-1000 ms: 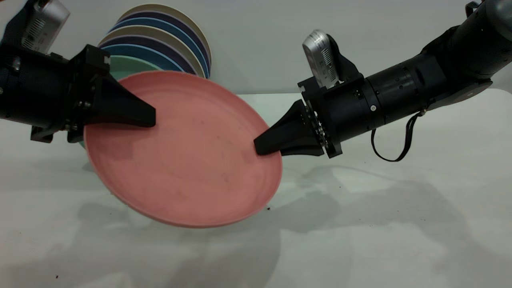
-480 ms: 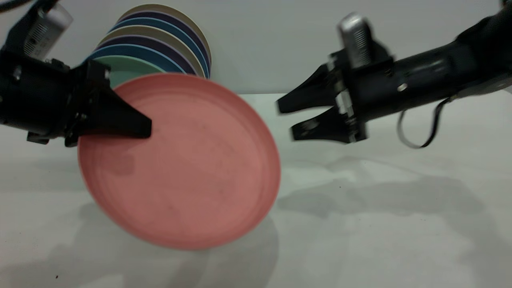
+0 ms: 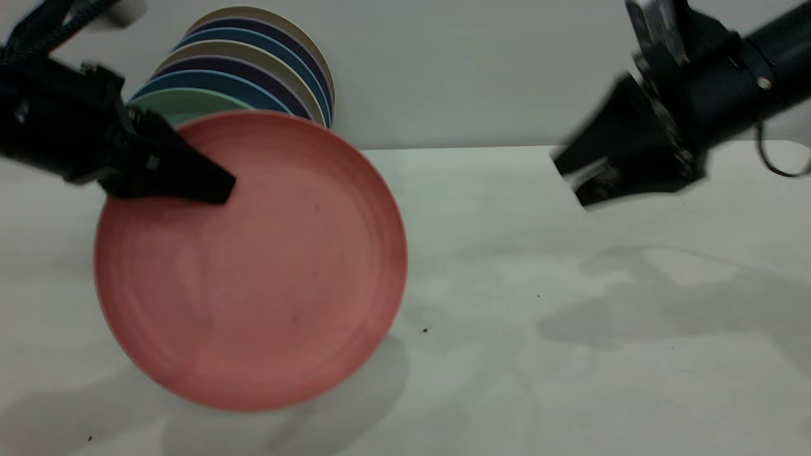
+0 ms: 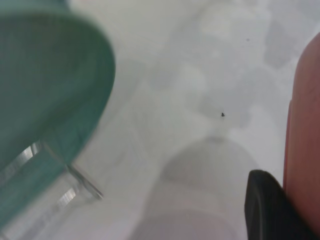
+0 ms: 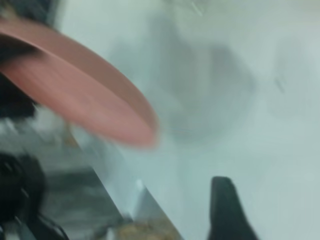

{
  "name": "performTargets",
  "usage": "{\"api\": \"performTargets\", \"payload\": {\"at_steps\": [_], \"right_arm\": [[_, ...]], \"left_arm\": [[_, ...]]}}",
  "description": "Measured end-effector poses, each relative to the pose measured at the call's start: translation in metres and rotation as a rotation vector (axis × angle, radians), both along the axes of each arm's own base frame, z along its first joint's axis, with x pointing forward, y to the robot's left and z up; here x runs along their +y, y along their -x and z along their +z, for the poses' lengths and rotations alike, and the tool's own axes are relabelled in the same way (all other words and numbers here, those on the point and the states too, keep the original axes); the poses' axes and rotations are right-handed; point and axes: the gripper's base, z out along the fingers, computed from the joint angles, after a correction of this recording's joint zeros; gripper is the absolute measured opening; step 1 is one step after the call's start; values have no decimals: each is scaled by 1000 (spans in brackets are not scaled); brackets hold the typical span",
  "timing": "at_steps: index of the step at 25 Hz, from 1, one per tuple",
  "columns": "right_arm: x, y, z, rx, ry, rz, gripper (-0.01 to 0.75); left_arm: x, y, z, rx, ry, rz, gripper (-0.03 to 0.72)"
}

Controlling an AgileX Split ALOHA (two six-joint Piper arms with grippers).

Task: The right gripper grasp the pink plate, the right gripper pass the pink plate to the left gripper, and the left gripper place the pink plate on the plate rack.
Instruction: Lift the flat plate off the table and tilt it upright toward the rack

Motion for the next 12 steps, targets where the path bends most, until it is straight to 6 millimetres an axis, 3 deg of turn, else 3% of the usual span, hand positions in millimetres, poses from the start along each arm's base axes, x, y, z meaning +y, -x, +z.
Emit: {"api": "performTargets", "payload": {"at_steps": [6,12], "right_arm": [[-15,8,-15,85,230,39,285],[-22,7,-20,80,313,22,207]], "left_arm": [[1,-21,34,-159,-206,-347,119],[10,-41,66,-285,-421,-512,119]]}}
